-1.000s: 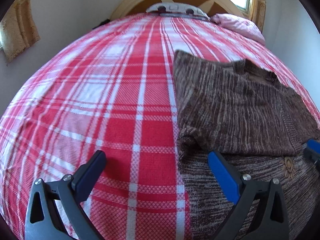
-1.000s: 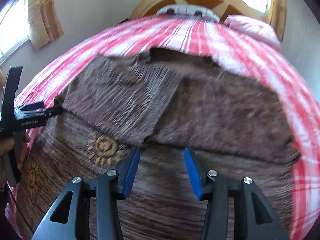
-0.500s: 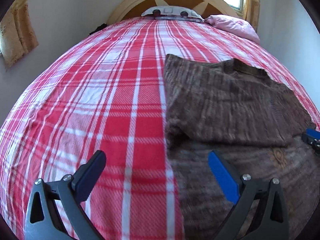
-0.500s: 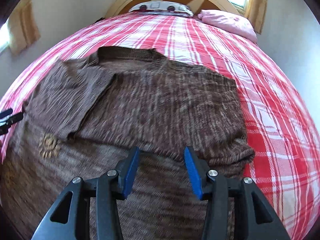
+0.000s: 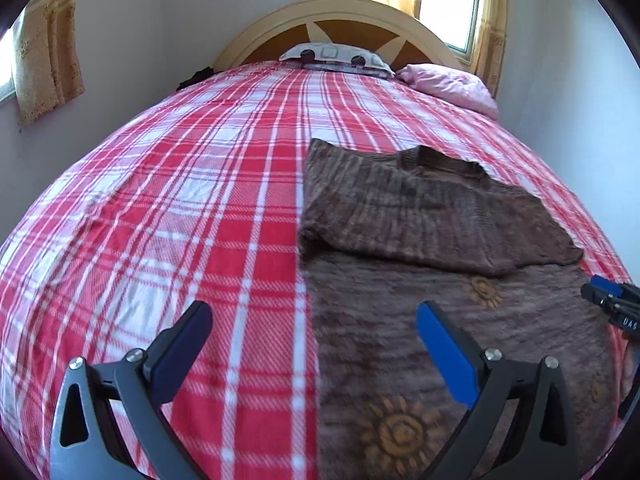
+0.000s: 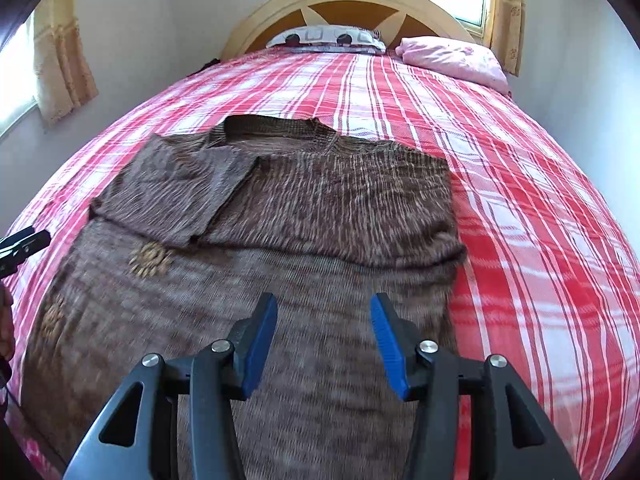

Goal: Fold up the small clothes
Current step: 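Open the right gripper and smooth the folded sweater flat, then move both grippers to the ribbed hem of the brown sweater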

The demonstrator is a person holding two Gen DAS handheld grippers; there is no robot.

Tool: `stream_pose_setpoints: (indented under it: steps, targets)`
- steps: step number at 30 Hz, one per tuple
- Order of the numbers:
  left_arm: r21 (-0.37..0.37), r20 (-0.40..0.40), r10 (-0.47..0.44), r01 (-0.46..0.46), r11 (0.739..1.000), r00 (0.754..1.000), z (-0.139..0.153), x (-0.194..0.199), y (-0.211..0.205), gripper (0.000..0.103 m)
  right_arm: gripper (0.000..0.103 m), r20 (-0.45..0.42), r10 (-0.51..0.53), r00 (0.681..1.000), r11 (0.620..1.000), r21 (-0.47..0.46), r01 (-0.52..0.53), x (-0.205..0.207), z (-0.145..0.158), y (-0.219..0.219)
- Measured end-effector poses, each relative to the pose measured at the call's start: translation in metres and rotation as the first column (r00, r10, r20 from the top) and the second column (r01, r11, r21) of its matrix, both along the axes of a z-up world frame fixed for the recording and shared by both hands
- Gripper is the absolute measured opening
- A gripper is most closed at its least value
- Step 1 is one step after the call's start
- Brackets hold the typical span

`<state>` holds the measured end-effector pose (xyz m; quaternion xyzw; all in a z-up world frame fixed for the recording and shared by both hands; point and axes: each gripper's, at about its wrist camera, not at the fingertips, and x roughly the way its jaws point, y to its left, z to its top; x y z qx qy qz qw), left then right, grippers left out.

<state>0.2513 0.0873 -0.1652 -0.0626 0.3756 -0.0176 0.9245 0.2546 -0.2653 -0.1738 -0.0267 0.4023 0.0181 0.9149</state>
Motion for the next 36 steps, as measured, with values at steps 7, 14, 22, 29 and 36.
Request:
stream_pose_setpoints:
  steps: [7,14,22,29,36]
  targets:
    - [0.027,0.023,-0.035,0.034,0.999,0.999,-0.001,-0.043,-0.014,0.103,0.051,0.024,-0.015,1.000,1.000,0.023,0.015,-0.055,-0.004,-0.003]
    - [0.064,0.043,-0.060,0.057,0.996,0.997,0.002,-0.079,-0.023,0.103,0.051,0.036,-0.030,0.999,0.999,0.044,0.029,-0.092,-0.006,-0.007]
    - [0.121,0.018,-0.093,0.090,0.989,0.996,-0.004,-0.110,-0.037,0.103,0.051,0.021,-0.021,1.000,0.998,0.060,0.020,-0.126,-0.014,-0.003]
    - [0.112,-0.013,-0.091,0.092,0.989,0.996,-0.011,-0.129,-0.039,0.103,0.051,0.024,-0.010,1.000,0.998,0.070,0.008,-0.147,-0.014,0.004]
    - [0.113,-0.024,-0.112,0.114,0.987,0.993,-0.010,-0.147,-0.046,0.103,0.052,0.014,0.004,1.000,0.999,0.050,-0.005,-0.166,-0.011,0.008]
